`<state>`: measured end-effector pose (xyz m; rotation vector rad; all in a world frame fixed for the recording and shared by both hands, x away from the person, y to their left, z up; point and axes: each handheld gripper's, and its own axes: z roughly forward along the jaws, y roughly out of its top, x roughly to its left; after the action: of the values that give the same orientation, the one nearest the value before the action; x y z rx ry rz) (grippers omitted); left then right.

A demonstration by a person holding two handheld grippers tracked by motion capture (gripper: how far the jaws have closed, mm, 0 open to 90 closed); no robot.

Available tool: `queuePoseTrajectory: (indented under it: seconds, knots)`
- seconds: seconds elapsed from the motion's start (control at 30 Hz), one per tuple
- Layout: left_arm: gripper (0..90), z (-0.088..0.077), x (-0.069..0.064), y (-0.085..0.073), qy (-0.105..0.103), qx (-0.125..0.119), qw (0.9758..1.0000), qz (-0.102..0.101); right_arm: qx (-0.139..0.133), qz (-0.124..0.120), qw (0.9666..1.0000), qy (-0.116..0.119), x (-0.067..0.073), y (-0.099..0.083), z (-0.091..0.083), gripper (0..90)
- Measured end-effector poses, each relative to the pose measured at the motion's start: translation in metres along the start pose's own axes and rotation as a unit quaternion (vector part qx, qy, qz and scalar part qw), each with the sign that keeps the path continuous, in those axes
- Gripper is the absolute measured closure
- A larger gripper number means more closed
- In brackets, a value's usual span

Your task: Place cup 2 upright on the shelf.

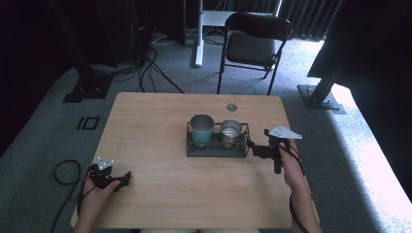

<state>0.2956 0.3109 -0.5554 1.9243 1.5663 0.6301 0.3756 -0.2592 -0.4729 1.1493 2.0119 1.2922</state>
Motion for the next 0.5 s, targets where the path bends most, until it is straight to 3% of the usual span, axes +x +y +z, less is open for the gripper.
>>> queuePoseTrajectory:
  seconds: [0.5]
  knots:
    - [2.5, 0.0, 0.0, 0.0, 0.0, 0.0, 1.0, 0.0, 0.013, 0.011, 0.9998, -0.013, -0.009, -0.021, -0.012, 11.1]
